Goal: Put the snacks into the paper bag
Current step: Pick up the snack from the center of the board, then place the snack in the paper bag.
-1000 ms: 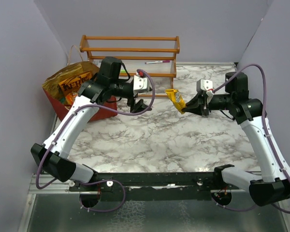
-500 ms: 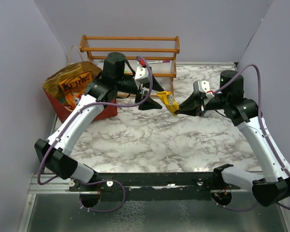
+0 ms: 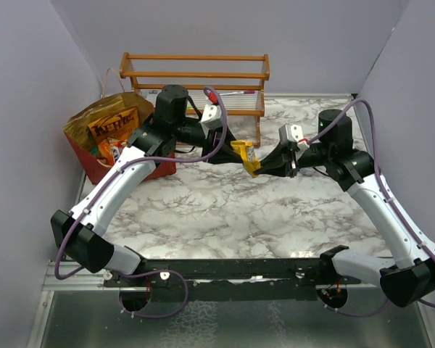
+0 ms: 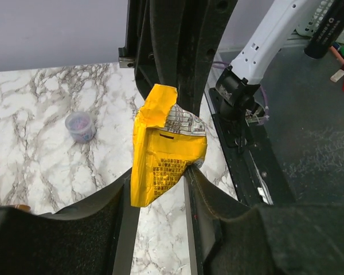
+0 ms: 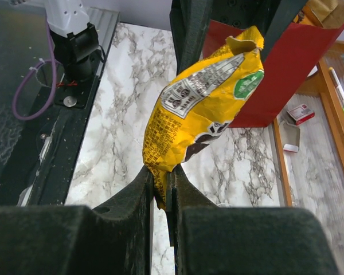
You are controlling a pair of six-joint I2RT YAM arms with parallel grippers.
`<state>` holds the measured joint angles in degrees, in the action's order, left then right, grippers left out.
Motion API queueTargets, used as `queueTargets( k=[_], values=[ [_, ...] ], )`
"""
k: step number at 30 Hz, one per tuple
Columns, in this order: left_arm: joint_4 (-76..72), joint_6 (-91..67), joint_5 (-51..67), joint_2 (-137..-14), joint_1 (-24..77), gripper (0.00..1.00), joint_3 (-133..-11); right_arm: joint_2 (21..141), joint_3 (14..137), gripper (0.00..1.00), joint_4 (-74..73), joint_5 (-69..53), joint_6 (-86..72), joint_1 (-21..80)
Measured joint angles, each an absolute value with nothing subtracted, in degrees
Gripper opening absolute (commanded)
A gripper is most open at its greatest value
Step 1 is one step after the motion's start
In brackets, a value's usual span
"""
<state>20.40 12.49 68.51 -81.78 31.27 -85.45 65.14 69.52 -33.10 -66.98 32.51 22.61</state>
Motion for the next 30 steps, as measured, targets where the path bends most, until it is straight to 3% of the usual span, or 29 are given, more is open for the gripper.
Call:
queueTargets(
  k=[3,9,12,20,30],
  values=[
    [21.34,13.56,68.49,-81.14,31.27,0.28,-84.93,65.12,68.03,0.02,-31.14,-66.43,31.46,22.83],
    [23.29,16.49,68.18,-79.64,31.27,0.0,-83.9,64.9,66.08,0.12,-27.64,-64.2,29.28,22.94],
    [24.12,17.82,67.44,-78.85,31.27,0.0,-83.26,64.07,64.71,0.22,-25.85,-62.87,28.32,22.94],
    [25.93,20.88,64.47,-76.03,31.38,0.0,-81.1,61.65,60.97,0.63,-24.8,-58.35,27.2,23.2],
    [31.42,27.44,51.44,-70.28,30.68,0.0,-80.71,56.31,50.89,0.66,-22.26,-47.55,29.26,23.2]
  ],
)
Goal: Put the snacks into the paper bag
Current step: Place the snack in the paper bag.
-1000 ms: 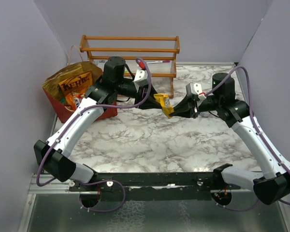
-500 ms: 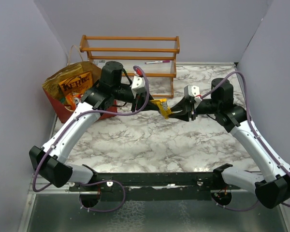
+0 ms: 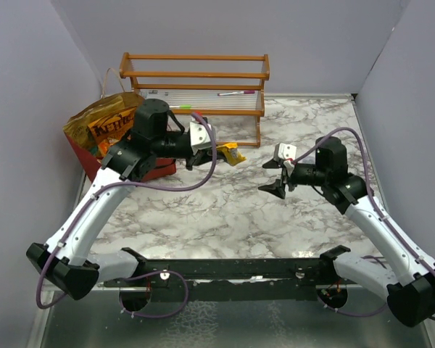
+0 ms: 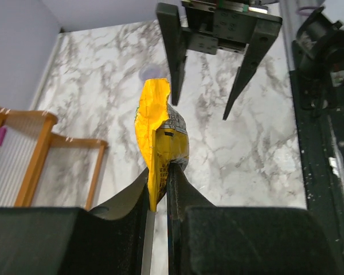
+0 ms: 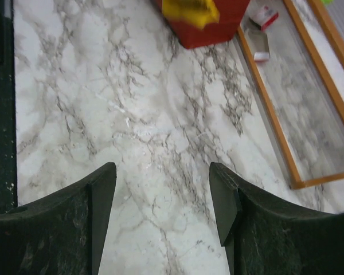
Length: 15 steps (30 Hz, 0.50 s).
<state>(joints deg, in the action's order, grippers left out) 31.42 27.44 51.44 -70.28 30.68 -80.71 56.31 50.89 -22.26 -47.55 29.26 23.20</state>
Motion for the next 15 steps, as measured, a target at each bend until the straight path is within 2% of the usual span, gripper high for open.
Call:
queueTargets(
  k=[7,15],
  values=[
    [32.71,27.11,45.52,-64.79,22.44,0.0,-80.71,55.33,44.42,0.67,-21.21,-41.28,29.85,23.18],
    [31.88,21.74,39.09,-60.12,11.99,0.0,-80.79,51.59,43.75,0.68,-20.58,-39.22,30.22,20.84]
  ],
)
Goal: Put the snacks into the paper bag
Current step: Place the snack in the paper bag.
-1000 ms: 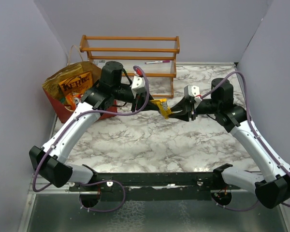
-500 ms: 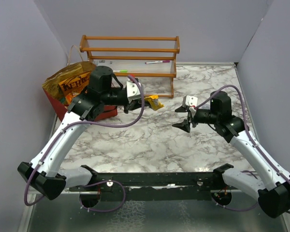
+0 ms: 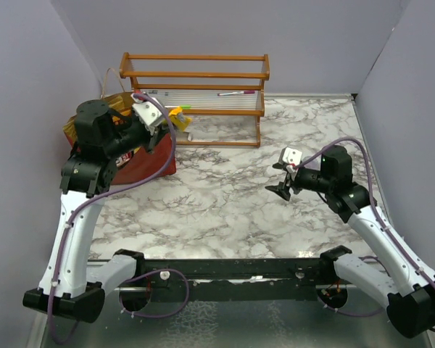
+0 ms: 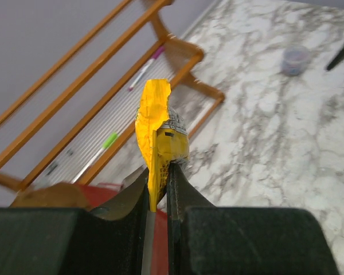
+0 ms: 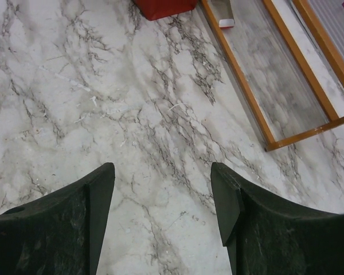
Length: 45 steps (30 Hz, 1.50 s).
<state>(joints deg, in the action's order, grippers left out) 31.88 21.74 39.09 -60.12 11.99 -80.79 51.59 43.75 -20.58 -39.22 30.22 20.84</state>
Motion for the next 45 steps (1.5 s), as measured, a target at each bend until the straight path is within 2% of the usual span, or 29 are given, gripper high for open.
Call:
queueTargets(
  k=[6,17,25,34,45],
  values=[
    [32.16,21.52,27.57,-57.12,5.78,0.0,-81.54,50.89,43.4,0.7,-20.05,-39.66,30.22,18.98],
    [32.1,32.95,4.16,-56.93,5.56,0.0,-80.38,50.72,42.04,0.74,-19.59,-40.56,30.26,18.35],
    [31.33,43.24,-8.16,-62.3,5.43,0.0,-75.48,51.09,41.93,0.75,-19.33,-40.58,30.28,18.35],
    [32.47,45.98,-9.04,-69.87,2.79,0.0,-73.49,51.4,41.69,0.77,-19.29,-41.08,30.28,18.35],
    [40.53,45.43,2.61,-76.84,-5.26,0.0,-82.54,51.83,41.69,0.78,-19.31,-41.54,30.35,18.35]
  ],
)
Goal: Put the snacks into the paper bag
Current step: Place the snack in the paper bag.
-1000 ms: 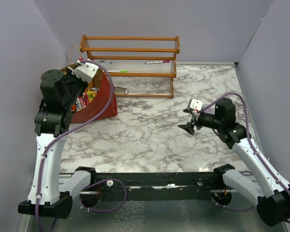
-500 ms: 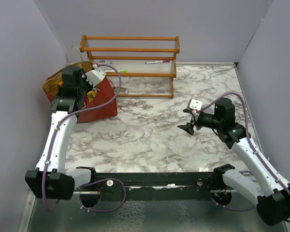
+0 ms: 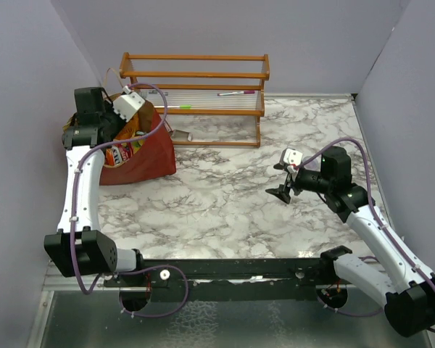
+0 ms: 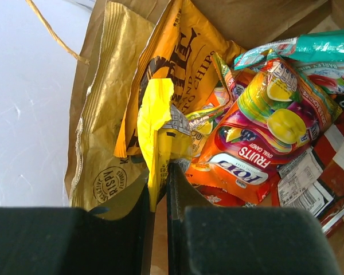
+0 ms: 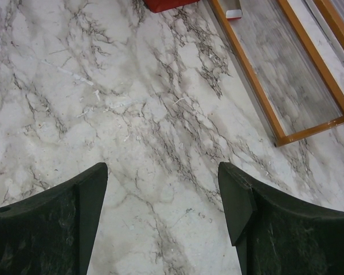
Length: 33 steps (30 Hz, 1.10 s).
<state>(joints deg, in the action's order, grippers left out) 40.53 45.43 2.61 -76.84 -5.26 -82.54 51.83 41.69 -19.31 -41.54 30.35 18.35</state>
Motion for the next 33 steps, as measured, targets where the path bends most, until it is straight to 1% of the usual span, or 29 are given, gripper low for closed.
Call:
queueTargets(
  k=[2,10,14,16,17,19,22,24,27,33],
  values=[
    [42.06,45.34,5.15,-77.69,-6.9,0.01,-84.12,51.96,41.69,0.79,-19.31,-41.6,30.46,18.35],
    [48.18,45.34,13.47,-82.74,-11.66,0.11,-89.06,52.14,41.69,0.79,-19.31,-41.67,30.76,18.35],
    [51.4,45.36,16.82,-85.89,-12.4,0.19,-91.88,52.38,41.69,0.8,-19.31,-41.67,30.79,18.35],
    [52.14,45.28,17.43,-87.07,-12.43,0.26,-92.86,52.49,41.69,0.8,-19.33,-41.67,30.81,18.35],
    [52.95,44.73,17.56,-88.31,-12.43,0.46,-93.17,52.6,41.69,0.8,-19.33,-41.67,30.89,18.35],
    [53.04,44.84,17.56,-88.31,-12.4,0.61,-93.14,52.62,41.69,0.8,-19.33,-41.69,30.94,18.35],
    [53.17,44.23,17.82,-88.27,-12.43,0.79,-93.14,52.8,41.69,0.8,-19.33,-41.69,31.16,18.35],
    [53.04,44.01,17.98,-88.23,-12.43,0.88,-93.06,52.9,41.69,0.8,-19.33,-41.69,31.22,18.35],
    [52.82,43.48,18.41,-87.99,-12.43,0.96,-92.88,52.95,41.69,0.8,-19.33,-41.69,31.33,18.35],
    [52.18,42.94,18.79,-87.29,-12.43,0.99,-92.88,52.95,41.69,0.81,-19.33,-41.69,31.33,18.35]
  ],
)
